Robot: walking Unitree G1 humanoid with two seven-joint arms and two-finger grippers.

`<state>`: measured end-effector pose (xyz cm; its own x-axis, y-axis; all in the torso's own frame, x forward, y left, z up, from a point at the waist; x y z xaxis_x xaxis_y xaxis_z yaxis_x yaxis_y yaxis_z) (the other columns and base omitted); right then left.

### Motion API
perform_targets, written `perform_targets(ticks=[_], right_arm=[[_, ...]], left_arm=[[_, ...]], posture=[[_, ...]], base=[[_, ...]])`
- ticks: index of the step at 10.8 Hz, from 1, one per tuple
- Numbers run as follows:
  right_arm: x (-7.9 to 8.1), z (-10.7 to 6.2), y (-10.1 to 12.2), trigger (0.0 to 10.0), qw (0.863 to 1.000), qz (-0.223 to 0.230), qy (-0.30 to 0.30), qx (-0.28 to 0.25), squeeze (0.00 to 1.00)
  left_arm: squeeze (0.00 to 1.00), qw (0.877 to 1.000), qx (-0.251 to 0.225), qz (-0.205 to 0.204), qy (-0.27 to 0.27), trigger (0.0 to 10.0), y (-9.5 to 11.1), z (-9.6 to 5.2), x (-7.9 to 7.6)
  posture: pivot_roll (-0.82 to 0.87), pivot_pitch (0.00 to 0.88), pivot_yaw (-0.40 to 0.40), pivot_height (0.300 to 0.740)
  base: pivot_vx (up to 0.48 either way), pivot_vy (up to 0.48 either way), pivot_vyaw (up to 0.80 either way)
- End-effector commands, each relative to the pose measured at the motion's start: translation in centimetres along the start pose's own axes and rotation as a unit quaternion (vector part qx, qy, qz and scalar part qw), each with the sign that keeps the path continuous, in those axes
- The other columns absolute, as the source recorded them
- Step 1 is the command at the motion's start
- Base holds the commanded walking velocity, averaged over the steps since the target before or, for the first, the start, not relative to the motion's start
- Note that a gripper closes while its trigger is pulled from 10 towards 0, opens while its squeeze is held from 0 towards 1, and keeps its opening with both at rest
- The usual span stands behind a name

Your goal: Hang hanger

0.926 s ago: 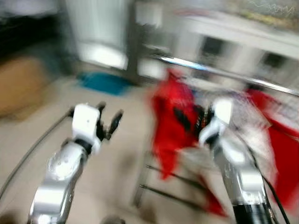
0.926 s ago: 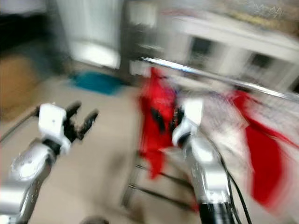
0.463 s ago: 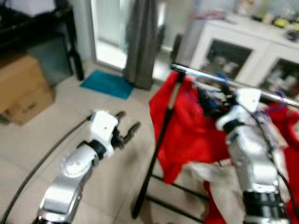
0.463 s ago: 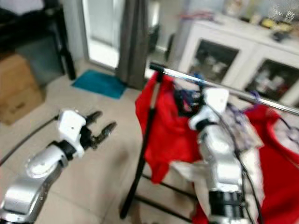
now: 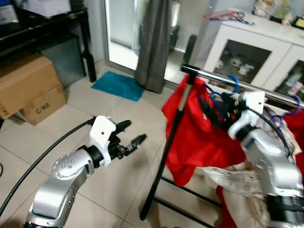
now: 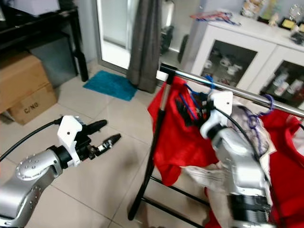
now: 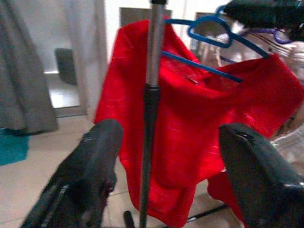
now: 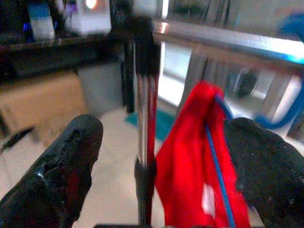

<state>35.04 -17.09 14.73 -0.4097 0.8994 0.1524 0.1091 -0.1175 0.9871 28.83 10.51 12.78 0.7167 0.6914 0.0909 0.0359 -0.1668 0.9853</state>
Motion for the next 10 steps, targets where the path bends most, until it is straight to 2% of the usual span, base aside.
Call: perform_targets(ticks=[1, 2, 4, 5, 6, 7, 8, 9, 10], right_arm=[[-0.4, -0.3, 0.1, 10.0, 1.000, 0.008, 0.007, 0.016, 1.00], [-1.8, -0.4, -0.2, 10.0, 0.999, 0.007, -0.012, 0.048, 1.00], [-3.3, 0.1, 1.1, 10.0, 0.998, 0.003, -0.037, 0.057, 1.00], [-4.1, 0.7, 1.1, 10.0, 0.995, -0.006, -0.060, 0.082, 0.79], [-4.3, 1.1, 0.4, 10.0, 0.990, -0.020, -0.064, 0.123, 0.00], [-4.1, 1.3, -0.1, 10.0, 0.987, -0.022, -0.062, 0.149, 0.00], [-4.1, 1.6, 0.1, 4.1, 0.986, -0.003, -0.069, 0.149, 0.00], [-4.3, 1.9, 0.3, 0.0, 0.985, 0.004, -0.081, 0.150, 0.00], [-4.5, 2.0, 0.4, 0.0, 0.983, 0.014, -0.090, 0.160, 0.00]], left_arm=[[1.00, 1.000, -0.005, 0.003, -0.022, 10.0, 0.6, 0.2, -0.6], [1.00, 0.999, 0.000, 0.002, -0.041, 10.0, 0.5, 0.3, -0.8], [1.00, 0.998, 0.001, 0.010, -0.064, 10.0, 1.0, 0.5, -1.0], [1.00, 0.997, 0.004, 0.016, -0.079, 10.0, 1.2, 0.7, -1.1], [1.00, 0.996, 0.006, 0.019, -0.084, 10.0, 1.3, 0.8, -1.1], [1.00, 0.996, 0.006, 0.016, -0.090, 10.0, 1.4, 0.9, -1.2], [1.00, 0.996, 0.007, 0.016, -0.090, 10.0, 1.4, 0.9, -1.3], [1.00, 0.996, 0.007, 0.018, -0.090, 10.0, 1.4, 0.9, -1.2], [1.00, 0.996, 0.006, 0.018, -0.090, 10.0, 1.4, 0.9, -1.2]], posture=[[0.11, 0.000, -0.096, 0.740], [0.11, 0.000, -0.098, 0.740], [0.10, 0.000, -0.097, 0.740], [0.10, 0.000, -0.100, 0.740], [0.10, 0.000, -0.104, 0.740], [0.11, 0.000, -0.108, 0.740], [0.11, 0.000, -0.109, 0.740], [0.11, 0.000, -0.108, 0.740], [0.11, 0.000, -0.110, 0.740]], base=[[0.000, 0.000, 0.00], [0.000, 0.000, 0.00], [0.000, 0.000, 0.00], [0.000, 0.000, 0.00], [0.000, 0.000, 0.00], [0.000, 0.000, 0.00], [0.000, 0.000, 0.00], [0.000, 0.000, 0.00], [0.000, 0.000, 0.00]])
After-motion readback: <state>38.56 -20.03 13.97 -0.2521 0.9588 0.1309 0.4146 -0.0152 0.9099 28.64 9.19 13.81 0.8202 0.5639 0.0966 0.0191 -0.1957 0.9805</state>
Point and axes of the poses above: a point about 5 cm out from each wrist's last joint towards the gripper, its own z axis pointing out of the wrist towards the gripper, its own y axis along the axis of the wrist's last joint, x = y × z, the point moved 6 cm from there along z, pointing out of the wrist towards the gripper, and after that the axes turned 4 degrees about z, right-handed, at the moved point
